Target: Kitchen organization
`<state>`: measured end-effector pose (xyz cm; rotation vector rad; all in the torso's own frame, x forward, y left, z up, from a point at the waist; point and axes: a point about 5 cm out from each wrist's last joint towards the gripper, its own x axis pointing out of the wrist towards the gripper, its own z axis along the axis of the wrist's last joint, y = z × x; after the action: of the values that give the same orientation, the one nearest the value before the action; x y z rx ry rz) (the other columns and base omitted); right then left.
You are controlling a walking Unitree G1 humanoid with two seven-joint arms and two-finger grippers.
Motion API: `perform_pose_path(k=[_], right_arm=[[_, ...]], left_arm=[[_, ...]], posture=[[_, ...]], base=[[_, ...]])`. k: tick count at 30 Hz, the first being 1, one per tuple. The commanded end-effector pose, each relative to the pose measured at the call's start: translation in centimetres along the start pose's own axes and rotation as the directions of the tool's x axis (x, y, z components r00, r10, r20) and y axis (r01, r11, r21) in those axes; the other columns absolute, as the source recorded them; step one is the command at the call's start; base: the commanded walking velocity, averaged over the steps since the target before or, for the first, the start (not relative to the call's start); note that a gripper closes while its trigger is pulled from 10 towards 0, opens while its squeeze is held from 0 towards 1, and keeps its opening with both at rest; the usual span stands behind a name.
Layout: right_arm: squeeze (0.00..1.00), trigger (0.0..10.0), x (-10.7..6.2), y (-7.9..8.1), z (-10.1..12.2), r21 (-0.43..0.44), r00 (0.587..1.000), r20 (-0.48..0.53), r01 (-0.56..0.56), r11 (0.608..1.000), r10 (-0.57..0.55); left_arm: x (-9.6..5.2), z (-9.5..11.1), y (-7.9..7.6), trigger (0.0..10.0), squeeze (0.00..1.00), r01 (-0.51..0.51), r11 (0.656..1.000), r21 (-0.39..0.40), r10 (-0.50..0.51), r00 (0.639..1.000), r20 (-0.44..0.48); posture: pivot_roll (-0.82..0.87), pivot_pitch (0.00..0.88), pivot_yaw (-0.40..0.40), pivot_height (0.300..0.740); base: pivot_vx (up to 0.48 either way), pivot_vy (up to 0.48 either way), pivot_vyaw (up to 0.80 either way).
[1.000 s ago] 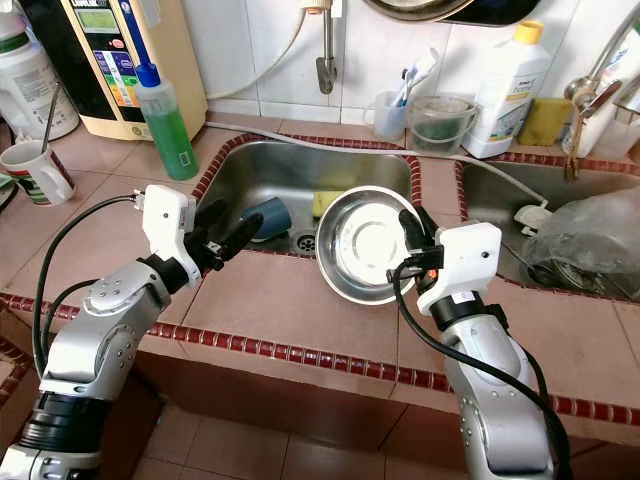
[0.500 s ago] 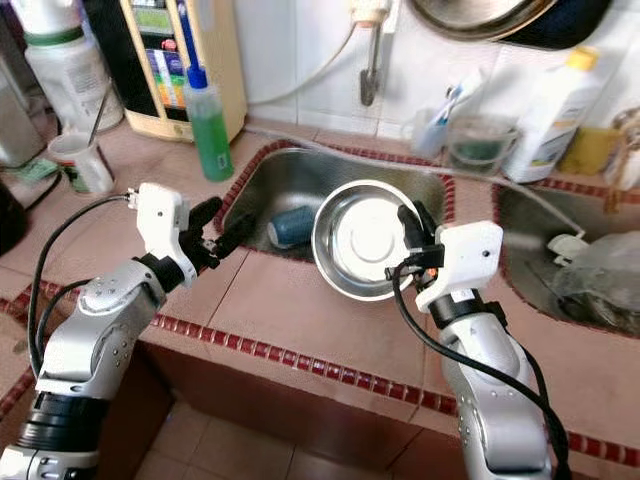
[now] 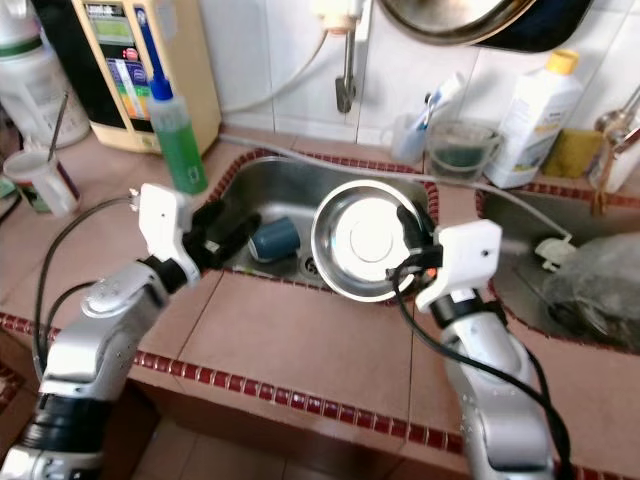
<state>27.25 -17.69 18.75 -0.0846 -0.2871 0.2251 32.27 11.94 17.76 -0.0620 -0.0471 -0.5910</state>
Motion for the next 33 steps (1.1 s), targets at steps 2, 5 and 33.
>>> perform_pose_path(k=[2,5,33], right_arm=[[0.00,10.0,0.1,0.4,0.6,-0.004,0.999,0.034,-0.019,1.000,0.019],[0.00,10.0,0.1,0.3,0.6,-0.001,0.999,0.029,-0.018,1.000,0.018],[0.00,10.0,3.2,-4.2,-0.2,-0.033,1.000,-0.024,0.010,0.999,-0.011]], left_arm=[[-0.4,0.2,0.4,10.0,0.00,-0.006,1.000,0.009,0.006,1.000,0.001],[-0.4,0.2,0.2,10.0,0.00,-0.001,1.000,0.011,0.001,1.000,0.002],[-1.7,1.9,-4.8,10.0,0.00,0.274,0.962,-0.016,-0.274,0.961,-0.023]], posture=[[-0.12,0.036,0.029,0.740],[-0.12,0.038,0.029,0.740],[-0.13,0.217,0.056,0.740]], base=[[0.131,0.000,0.00],[0.000,0.000,0.00],[0.000,0.000,0.00]])
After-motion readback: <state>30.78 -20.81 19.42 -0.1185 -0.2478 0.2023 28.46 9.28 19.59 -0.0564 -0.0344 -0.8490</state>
